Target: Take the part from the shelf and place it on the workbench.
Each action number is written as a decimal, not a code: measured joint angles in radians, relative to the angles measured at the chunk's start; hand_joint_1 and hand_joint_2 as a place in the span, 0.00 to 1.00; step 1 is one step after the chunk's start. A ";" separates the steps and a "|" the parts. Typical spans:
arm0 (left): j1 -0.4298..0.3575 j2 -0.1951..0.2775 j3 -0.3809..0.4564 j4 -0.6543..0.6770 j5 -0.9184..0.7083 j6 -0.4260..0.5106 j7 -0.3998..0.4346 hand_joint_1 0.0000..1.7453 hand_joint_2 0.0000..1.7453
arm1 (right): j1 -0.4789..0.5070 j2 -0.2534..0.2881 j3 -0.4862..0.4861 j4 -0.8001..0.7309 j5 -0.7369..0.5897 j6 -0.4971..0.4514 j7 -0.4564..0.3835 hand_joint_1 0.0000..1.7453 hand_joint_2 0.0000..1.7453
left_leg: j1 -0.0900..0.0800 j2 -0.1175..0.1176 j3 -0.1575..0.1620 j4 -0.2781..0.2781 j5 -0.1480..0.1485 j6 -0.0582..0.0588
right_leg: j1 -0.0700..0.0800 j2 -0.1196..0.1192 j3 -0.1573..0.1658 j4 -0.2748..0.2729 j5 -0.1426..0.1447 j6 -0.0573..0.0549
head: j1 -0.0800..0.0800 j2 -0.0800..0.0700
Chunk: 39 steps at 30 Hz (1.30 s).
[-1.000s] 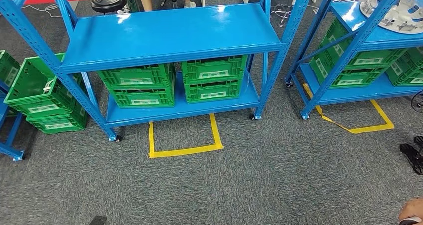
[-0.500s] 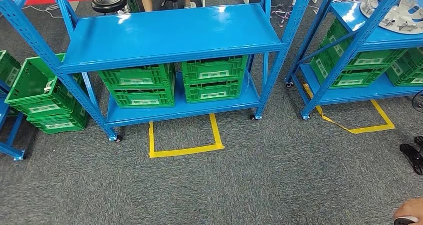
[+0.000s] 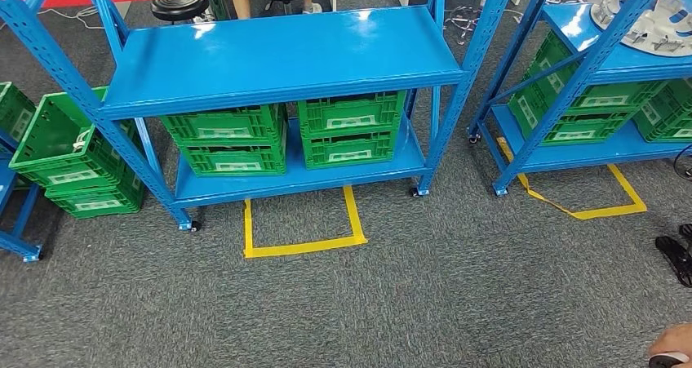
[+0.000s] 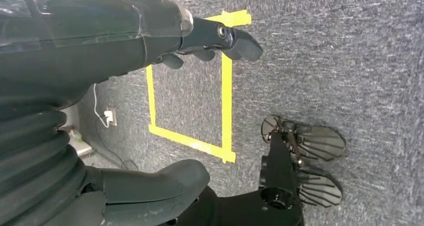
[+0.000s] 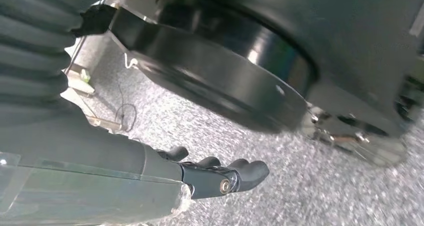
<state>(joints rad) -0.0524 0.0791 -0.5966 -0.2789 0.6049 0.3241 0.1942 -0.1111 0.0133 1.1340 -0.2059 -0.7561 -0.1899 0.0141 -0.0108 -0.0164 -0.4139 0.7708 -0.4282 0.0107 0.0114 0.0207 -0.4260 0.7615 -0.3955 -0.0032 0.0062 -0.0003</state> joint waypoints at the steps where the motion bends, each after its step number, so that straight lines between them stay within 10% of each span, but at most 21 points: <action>1: 0.003 -0.003 0.009 0.000 -0.014 -0.006 -0.004 0.00 1.00 | 0.004 0.000 -0.012 -0.001 0.017 0.004 0.000 0.00 1.00 | 0.000 0.000 0.000 0.000 0.000 0.000 | 0.000 0.000 0.000 0.000 0.000 0.000 | 0.000 0.000; 39: 0.172 -0.057 0.440 -0.063 -0.562 -0.295 -0.179 0.00 1.00 | 0.203 -0.012 -0.874 -0.137 0.705 0.173 -0.011 0.00 1.00 | 0.000 -0.007 0.000 0.000 -0.001 0.001 | 0.000 -0.002 0.000 -0.001 -0.003 0.001 | 0.000 0.000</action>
<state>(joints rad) 0.1200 0.0224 -0.1571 -0.3416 0.0432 0.0286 0.0149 0.0921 0.0013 0.2604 -0.3431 -0.0515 -0.0169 0.0031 -0.0109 -0.0230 -0.4139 0.7708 -0.4292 0.0119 0.0114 0.0185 -0.4260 0.7608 -0.3985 -0.0024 0.0061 -0.0002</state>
